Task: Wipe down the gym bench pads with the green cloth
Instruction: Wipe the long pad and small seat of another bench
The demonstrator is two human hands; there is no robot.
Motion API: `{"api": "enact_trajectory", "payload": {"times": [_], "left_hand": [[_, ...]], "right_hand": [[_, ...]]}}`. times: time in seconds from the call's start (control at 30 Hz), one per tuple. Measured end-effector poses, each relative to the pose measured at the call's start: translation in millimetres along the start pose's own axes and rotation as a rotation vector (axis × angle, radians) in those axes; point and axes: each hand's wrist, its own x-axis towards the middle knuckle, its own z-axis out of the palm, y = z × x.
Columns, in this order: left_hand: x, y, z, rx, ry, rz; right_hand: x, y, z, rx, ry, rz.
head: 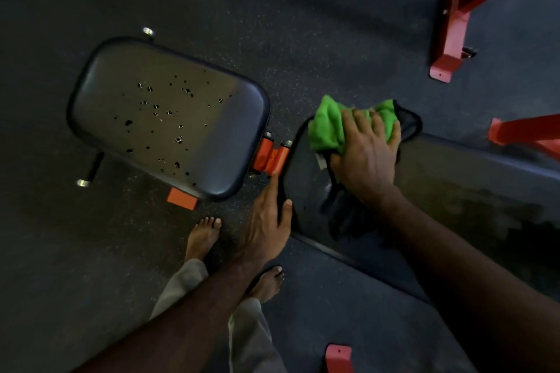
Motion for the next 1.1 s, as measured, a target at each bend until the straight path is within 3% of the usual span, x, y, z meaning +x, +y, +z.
{"api": "enact_trajectory", "payload": {"times": [0.07,0.1,0.2,0.27,0.4,0.47,0.53,0.73,0.8,0.87,0.97,1.1], "left_hand": [[0.3,-1.1,0.3,-0.012,0.001,-0.016],[0.7,-2.7,1.4,-0.02,-0.001,-0.021],[0.7,-7.6,0.2,-0.026,0.018,-0.043],[0.9,-6.0,-2.6,-0.024,0.019,-0.051],[-1.0,-3.9,-9.2,-0.046,0.002,-0.046],[0.5,-5.5,-10.0,-0.061,-0.004,-0.017],[4.4,-6.8,-10.4,-0.063,0.002,-0.02],[12.3,-5.4,-7.5,-0.187,0.083,-0.165],[12.0,-7.8,-5.0,-0.238,0.103,-0.202],[13.2,-8.6,-1.3,-0.263,0.129,-0.245],[12.9,-8.9,2.3,-0.508,0.141,-0.352],[12.3,1.4,-13.4,-1.101,0.061,-0.739]], "right_hand": [[23.2,-21.0,3.8,0.003,-0.011,0.059],[26.3,-28.8,7.6,-0.001,-0.04,-0.002],[6.1,-34.5,16.6,-0.03,-0.181,-0.393],[-4.8,-19.1,18.5,-0.057,-0.153,-0.504],[23.9,-16.0,13.8,-0.019,-0.012,-0.148],[37.4,-23.9,8.4,0.007,-0.022,-0.02],[25.6,-25.9,6.3,-0.001,-0.083,-0.106],[-63.2,9.4,0.1,-0.02,-0.205,-0.628],[-56.9,18.5,0.2,-0.027,-0.143,-0.613],[-38.1,9.8,2.4,-0.044,-0.08,-0.406],[-34.0,-31.5,16.1,-0.029,-0.101,-0.184],[-85.1,-39.3,25.8,-0.041,-0.233,-0.523]]}}
